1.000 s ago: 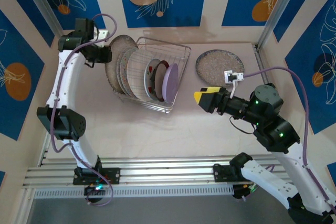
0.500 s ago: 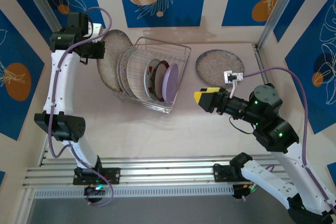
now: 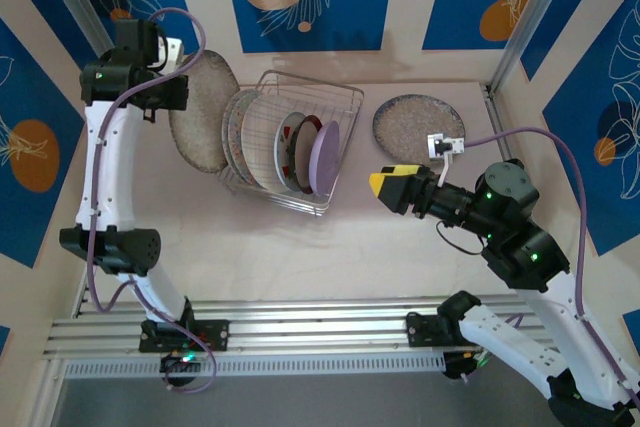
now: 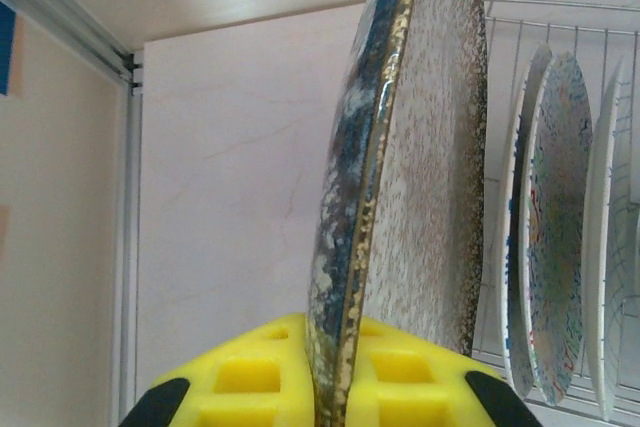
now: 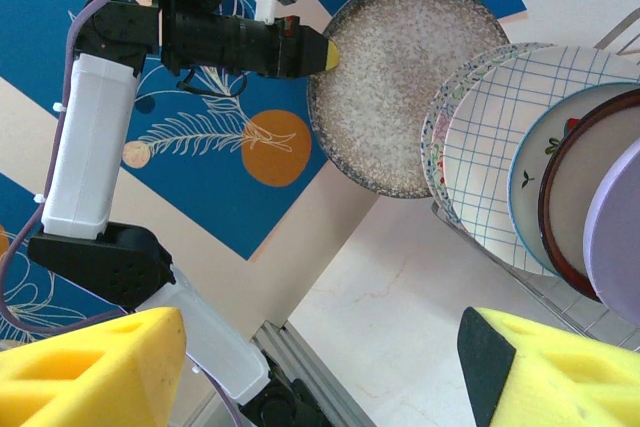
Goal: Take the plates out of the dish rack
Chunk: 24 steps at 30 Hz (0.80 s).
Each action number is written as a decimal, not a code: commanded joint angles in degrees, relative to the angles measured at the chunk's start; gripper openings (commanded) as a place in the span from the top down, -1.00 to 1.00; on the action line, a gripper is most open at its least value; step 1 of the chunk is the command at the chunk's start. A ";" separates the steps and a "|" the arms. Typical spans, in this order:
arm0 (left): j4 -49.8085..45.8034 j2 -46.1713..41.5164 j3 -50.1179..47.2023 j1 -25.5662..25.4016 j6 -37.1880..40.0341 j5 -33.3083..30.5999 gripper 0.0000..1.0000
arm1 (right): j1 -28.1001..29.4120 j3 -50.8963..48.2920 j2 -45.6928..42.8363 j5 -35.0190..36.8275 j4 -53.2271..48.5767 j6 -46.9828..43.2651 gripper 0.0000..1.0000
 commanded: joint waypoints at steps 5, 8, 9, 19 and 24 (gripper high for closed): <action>7.85 -6.38 4.68 -0.19 -0.17 -3.96 1.00 | 0.36 -1.25 0.22 1.00 3.12 1.01 -0.47; 7.77 -7.51 5.25 -0.19 -0.47 -6.19 1.00 | 0.36 -1.31 1.00 1.35 3.89 1.28 -0.47; 7.55 -7.82 5.51 -0.19 -0.60 -6.85 1.00 | 0.35 -1.33 1.26 1.48 4.35 1.57 -0.46; 5.51 -12.46 6.17 -0.19 -1.40 -10.82 1.00 | 0.34 -0.59 6.81 1.91 8.08 4.63 -0.47; 2.81 -14.86 6.54 -0.19 -2.87 -10.77 1.00 | 0.53 -1.37 11.02 1.18 12.66 7.64 -0.47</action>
